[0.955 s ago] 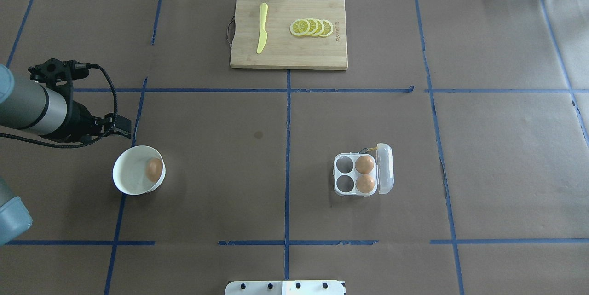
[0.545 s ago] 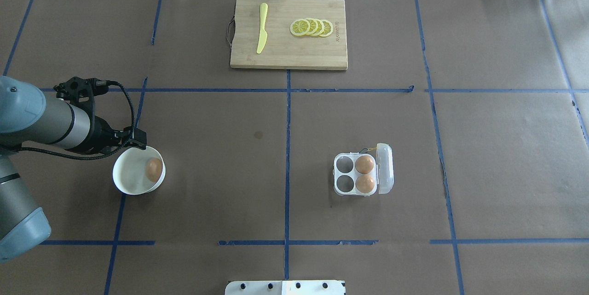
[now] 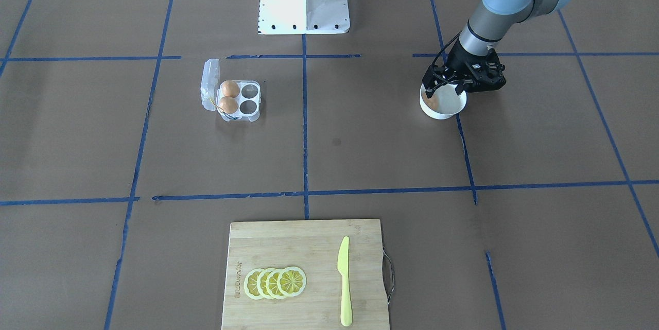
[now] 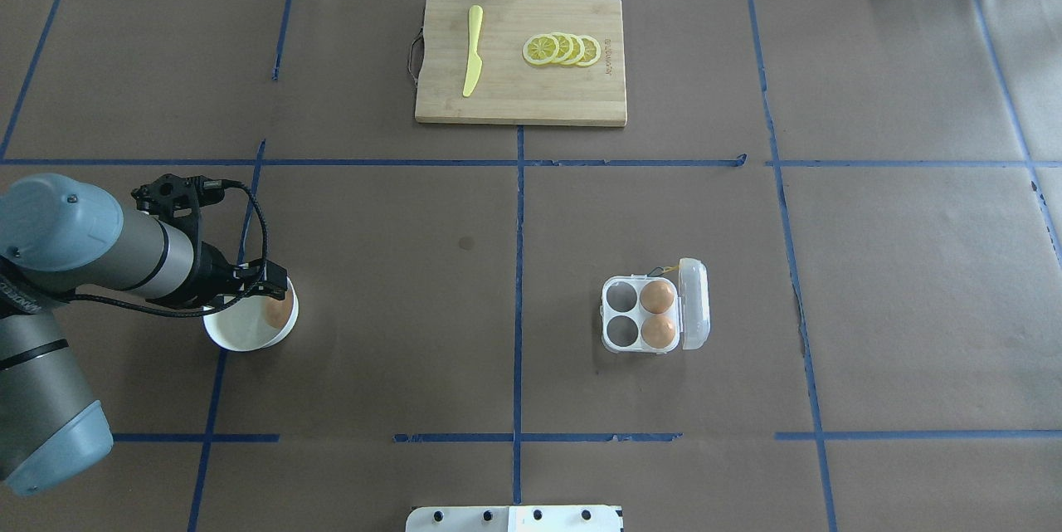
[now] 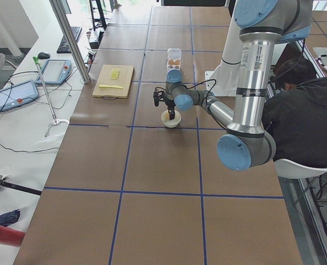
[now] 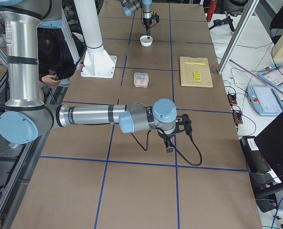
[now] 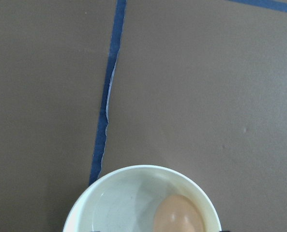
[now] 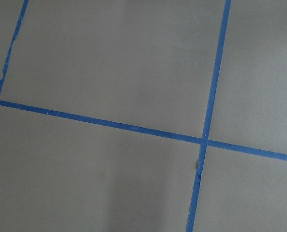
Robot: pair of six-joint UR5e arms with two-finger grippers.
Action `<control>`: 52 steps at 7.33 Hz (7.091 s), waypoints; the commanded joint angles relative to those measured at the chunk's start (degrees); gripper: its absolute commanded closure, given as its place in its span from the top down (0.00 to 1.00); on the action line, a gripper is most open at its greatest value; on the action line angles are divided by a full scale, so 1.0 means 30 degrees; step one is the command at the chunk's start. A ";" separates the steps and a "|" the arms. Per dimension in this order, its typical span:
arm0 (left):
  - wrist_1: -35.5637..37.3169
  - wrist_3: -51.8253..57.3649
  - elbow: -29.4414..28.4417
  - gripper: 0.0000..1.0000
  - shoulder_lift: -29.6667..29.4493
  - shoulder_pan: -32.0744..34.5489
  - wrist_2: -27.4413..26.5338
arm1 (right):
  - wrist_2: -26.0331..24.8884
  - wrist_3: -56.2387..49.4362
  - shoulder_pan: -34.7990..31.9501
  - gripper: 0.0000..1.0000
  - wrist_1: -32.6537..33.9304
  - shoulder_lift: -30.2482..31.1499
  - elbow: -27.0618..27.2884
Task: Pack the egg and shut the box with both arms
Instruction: 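Move the left gripper over the white bowl holding the brown egg, then lower the left gripper into the bowl and grasp the brown egg, then lift the egg and carry it with the left gripper to the carton, then lower the egg into the empty carton cup and open the left gripper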
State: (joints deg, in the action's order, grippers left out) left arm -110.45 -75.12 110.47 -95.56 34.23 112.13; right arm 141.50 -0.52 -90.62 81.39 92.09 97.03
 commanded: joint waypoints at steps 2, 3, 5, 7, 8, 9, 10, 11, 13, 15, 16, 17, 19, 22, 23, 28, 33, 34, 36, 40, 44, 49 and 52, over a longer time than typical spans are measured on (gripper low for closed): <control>-0.0011 -0.0127 -0.0758 0.85 -0.0461 -0.0132 -0.0023 | 0.0001 -0.0004 0.0000 1.00 0.0000 0.0035 0.0088; -0.0011 -0.0098 -0.0759 0.85 -0.0432 -0.0132 -0.0052 | 0.0001 -0.0004 0.0000 1.00 0.0000 0.0035 0.0088; -0.0011 -0.0097 -0.0817 0.85 -0.0431 -0.0132 -0.0052 | 0.0030 -0.0004 0.0000 1.00 0.0000 0.0035 0.0088; -0.0011 -0.0126 -0.0934 0.83 -0.0431 -0.0306 -0.0052 | 0.0001 0.0026 0.0000 1.00 0.0000 0.0035 0.0088; -0.0011 -0.0127 -0.1051 0.83 -0.0431 -0.0511 -0.0052 | 0.0030 0.0026 0.0000 1.00 0.0000 0.0035 0.0088; -0.0011 -0.0127 -0.1052 0.83 -0.0431 -0.0629 -0.0052 | 0.0030 0.0026 0.0000 1.00 0.0000 0.0035 0.0088; -0.0011 -0.0156 -0.1110 0.83 -0.0431 -0.0775 -0.0052 | 0.0030 0.0026 0.0000 1.00 0.0000 0.0035 0.0088; -0.0011 -0.0156 -0.1139 0.83 -0.0431 -0.0777 -0.0052 | 0.0030 -0.0003 0.0000 1.00 0.0000 0.0035 0.0088; -0.0011 -0.0127 -0.1198 0.78 -0.0431 -0.0806 -0.0082 | 0.0030 0.0026 0.0000 1.00 0.0000 0.0035 0.0175; -0.0011 -0.0127 -0.1228 0.75 -0.0431 -0.0864 -0.0052 | 0.0030 0.0026 0.0000 1.00 0.0000 0.0035 0.0176; -0.0011 -0.0127 -0.1228 0.72 -0.0431 -0.0864 -0.0052 | 0.0030 0.0026 0.0000 1.00 0.0000 0.0035 0.0205; -0.0011 -0.0127 -0.1286 0.68 -0.0431 -0.0864 -0.0081 | 0.0030 0.0026 0.0000 1.00 0.0000 0.0035 0.0205; -0.0011 -0.0156 -0.1286 0.52 -0.0431 -0.0864 -0.0082 | 0.0030 0.0026 0.0000 1.00 0.0000 0.0035 0.0205; 0.0135 -0.0214 -0.0819 0.07 -0.0402 -0.0690 -0.0082 | 0.0175 0.0026 0.0000 1.00 0.0000 0.0064 0.0234; 0.0194 -0.0330 -0.0295 0.00 -0.0228 -0.0573 -0.0082 | 0.0206 0.0026 0.0000 1.00 0.0000 0.0064 0.0321; 0.2157 -0.2318 0.2968 0.00 -0.0597 -0.0218 -0.2355 | 0.0236 -0.0003 0.0000 1.00 0.0000 0.0181 0.0439; -0.2203 -0.6912 -0.1304 0.00 -0.8278 -0.4806 -0.9908 | 0.0294 0.0026 0.0000 1.00 0.0000 0.0152 0.0498; -0.5427 -0.6865 -0.2533 0.00 -0.8399 -0.5835 -1.1520 | 0.0294 0.0026 0.0000 1.00 0.0029 0.0152 0.0469; -0.6572 -0.5006 -0.5372 0.00 -1.0644 -0.7103 -1.2707 | 0.0526 0.0026 0.0000 1.00 0.0030 0.0210 0.0469; -0.8969 -0.0538 -0.9534 0.00 -1.3430 -0.7134 -1.2708 | 0.0558 0.0055 0.0000 1.00 0.0059 0.0269 0.0410; -0.9034 -0.0507 -1.1007 0.00 -1.4023 -0.7193 -1.2826 | 0.0558 0.0055 0.0000 1.00 0.0059 0.0298 0.0352; -0.9005 -0.0507 -1.1599 0.99 -1.4699 -0.7193 -1.3030 | 0.0558 0.0055 0.0000 1.00 0.0059 0.0298 0.0439; -0.8830 -0.0449 -1.0407 1.00 -1.4495 -0.7048 -1.2857 | 0.0558 0.0055 0.0000 1.00 0.0059 0.0269 0.0469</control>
State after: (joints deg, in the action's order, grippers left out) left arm -137.28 -76.59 77.03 -139.33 12.79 73.22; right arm 143.17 -0.35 -90.62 81.56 92.93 98.41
